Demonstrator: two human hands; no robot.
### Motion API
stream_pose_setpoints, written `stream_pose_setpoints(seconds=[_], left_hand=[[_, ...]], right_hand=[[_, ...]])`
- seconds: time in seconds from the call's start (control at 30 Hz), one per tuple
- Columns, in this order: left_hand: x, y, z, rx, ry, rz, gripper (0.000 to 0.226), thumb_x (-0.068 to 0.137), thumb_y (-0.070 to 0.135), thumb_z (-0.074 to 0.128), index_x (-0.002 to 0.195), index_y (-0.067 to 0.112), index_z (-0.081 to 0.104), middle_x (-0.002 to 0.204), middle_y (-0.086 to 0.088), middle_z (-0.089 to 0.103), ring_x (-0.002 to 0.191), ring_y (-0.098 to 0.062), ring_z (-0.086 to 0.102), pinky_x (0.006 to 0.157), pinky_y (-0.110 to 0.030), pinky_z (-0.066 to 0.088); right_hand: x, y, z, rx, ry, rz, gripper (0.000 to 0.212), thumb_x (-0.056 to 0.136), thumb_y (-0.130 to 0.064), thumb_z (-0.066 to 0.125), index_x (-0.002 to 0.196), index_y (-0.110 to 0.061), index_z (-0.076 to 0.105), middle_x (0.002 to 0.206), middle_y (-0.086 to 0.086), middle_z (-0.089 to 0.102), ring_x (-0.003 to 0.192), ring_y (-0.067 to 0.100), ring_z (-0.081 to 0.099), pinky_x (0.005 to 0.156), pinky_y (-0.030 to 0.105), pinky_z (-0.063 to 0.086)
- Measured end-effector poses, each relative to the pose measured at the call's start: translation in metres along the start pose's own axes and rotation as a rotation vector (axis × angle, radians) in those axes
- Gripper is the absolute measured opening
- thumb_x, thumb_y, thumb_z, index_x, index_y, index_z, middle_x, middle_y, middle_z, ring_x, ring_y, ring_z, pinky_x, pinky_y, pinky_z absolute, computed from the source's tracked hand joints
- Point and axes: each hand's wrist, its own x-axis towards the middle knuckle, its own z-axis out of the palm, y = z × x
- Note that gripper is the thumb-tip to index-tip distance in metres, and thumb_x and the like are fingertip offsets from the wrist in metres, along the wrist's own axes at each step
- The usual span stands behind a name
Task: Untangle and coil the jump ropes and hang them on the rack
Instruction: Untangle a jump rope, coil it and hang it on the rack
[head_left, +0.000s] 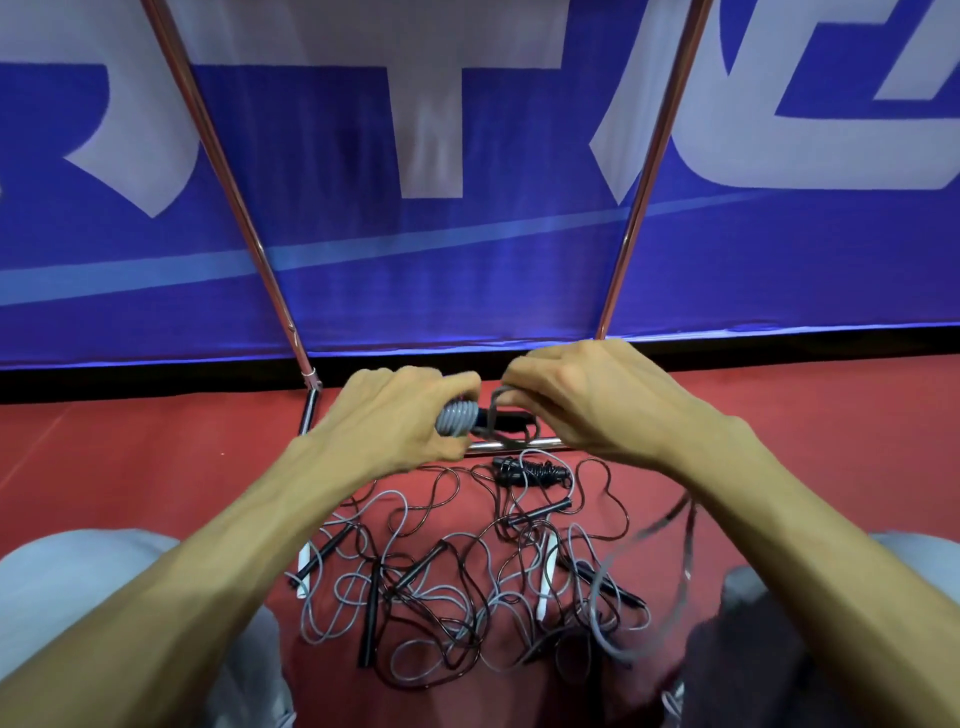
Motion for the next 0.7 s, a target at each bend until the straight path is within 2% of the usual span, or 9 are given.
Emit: stream_pose_setpoints(seconds=[0.1,0.17,0.23,0.37,0.5,0.57,0.63,0.7], left_hand=[[-0.003,0.018,-0.001,0.049,-0.062,0.086,0.061,0.069,0.084,0.05,0.114,0.043,0.052,0.089,0.003,0.066,0.087,-0.024,0.063,0.061,-0.03,0.034],[-0.004,0.024,-0.004,0.046,-0.034,0.085,0.062,0.068,0.087,0.045,0.113,0.046,0.057,0.074,0.001,0.061,0.078,-0.023,0.061,0.06,-0.03,0.036],[-0.007,0.027,-0.006,0.017,0.019,0.08,0.058,0.069,0.086,0.045,0.109,0.047,0.06,0.064,0.0,0.053,0.071,-0.021,0.054,0.061,-0.03,0.036],[-0.014,0.028,-0.01,-0.186,0.113,0.029,0.048,0.067,0.08,0.052,0.096,0.043,0.067,0.054,0.003,0.049,0.064,-0.017,0.046,0.059,-0.028,0.031],[-0.018,0.025,-0.01,-0.474,0.182,-0.031,0.053,0.06,0.075,0.048,0.091,0.039,0.071,0.066,0.008,0.062,0.064,-0.015,0.05,0.061,-0.028,0.042],[-0.018,0.023,-0.011,-0.607,0.19,-0.056,0.049,0.06,0.07,0.052,0.09,0.037,0.072,0.067,0.006,0.063,0.062,-0.016,0.052,0.061,-0.031,0.046],[-0.016,0.02,-0.013,-0.728,0.193,-0.085,0.044,0.061,0.065,0.056,0.087,0.034,0.073,0.062,-0.001,0.061,0.054,-0.021,0.05,0.054,-0.036,0.049],[-0.015,0.019,-0.016,-0.867,0.197,-0.13,0.039,0.06,0.06,0.059,0.084,0.033,0.073,0.06,-0.005,0.062,0.047,-0.026,0.053,0.047,-0.039,0.052]], right_hand=[[-0.002,0.011,0.006,0.054,0.074,0.039,0.041,0.095,-0.049,0.032,0.097,-0.024,0.064,0.088,-0.007,0.064,0.075,0.025,0.062,0.052,0.029,0.035],[-0.003,0.015,0.009,0.069,0.108,0.088,0.042,0.092,-0.052,0.032,0.096,-0.026,0.065,0.085,-0.007,0.06,0.072,0.025,0.061,0.05,0.029,0.034],[-0.003,0.019,0.009,0.113,0.106,0.171,0.037,0.092,-0.052,0.04,0.097,-0.027,0.067,0.086,-0.005,0.055,0.076,0.026,0.059,0.052,0.034,0.04],[-0.001,0.029,0.012,0.198,0.139,0.292,0.029,0.092,-0.047,0.05,0.098,-0.024,0.066,0.089,-0.005,0.061,0.086,0.022,0.057,0.064,0.039,0.047],[0.002,0.033,0.024,0.353,0.114,0.338,0.016,0.094,-0.043,0.051,0.096,-0.029,0.056,0.068,-0.009,0.056,0.065,0.011,0.049,0.063,0.039,0.047],[0.003,0.032,0.028,0.443,0.066,0.313,0.012,0.097,-0.037,0.05,0.092,-0.027,0.056,0.064,-0.008,0.055,0.06,0.007,0.047,0.06,0.035,0.044],[0.002,0.027,0.032,0.506,-0.003,0.274,0.015,0.096,-0.025,0.049,0.085,-0.023,0.058,0.066,-0.01,0.057,0.059,0.005,0.047,0.058,0.029,0.04],[0.002,0.022,0.037,0.489,-0.007,0.224,0.02,0.088,-0.01,0.045,0.077,-0.023,0.056,0.064,-0.011,0.053,0.056,0.012,0.047,0.054,0.026,0.036]])
